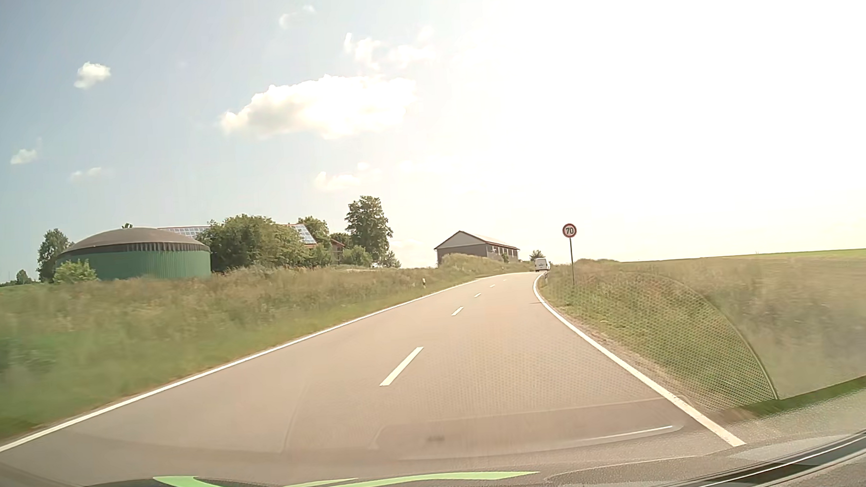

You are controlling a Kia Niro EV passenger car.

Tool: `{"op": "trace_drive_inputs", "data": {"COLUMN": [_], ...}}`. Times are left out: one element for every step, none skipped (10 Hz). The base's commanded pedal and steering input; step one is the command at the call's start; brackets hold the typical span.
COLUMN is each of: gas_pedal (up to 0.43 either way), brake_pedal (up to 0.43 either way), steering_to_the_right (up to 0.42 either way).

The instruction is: Follow the waypoints while adhering to traffic rules and regulations

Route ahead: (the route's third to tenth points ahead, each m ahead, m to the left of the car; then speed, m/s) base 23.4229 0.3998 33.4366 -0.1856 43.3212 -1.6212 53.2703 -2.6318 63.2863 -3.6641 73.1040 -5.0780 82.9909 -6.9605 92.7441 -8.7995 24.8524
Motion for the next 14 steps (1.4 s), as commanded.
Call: {"op": "trace_drive_inputs", "data": {"gas_pedal": [0.26, 0.28, 0.287, 0.299, 0.311, 0.311, 0.319, 0.319, 0.319, 0.319, 0.331, 0.331, 0.331, 0.331], "brake_pedal": [0.0, 0.0, 0.0, 0.0, 0.0, 0.0, 0.0, 0.0, 0.0, 0.0, 0.0, 0.0, 0.0, 0.0], "steering_to_the_right": [0.016, 0.016, 0.016, 0.016, 0.017, 0.017, 0.017, 0.018, 0.018, 0.018, 0.018, 0.018, 0.018, 0.018]}}
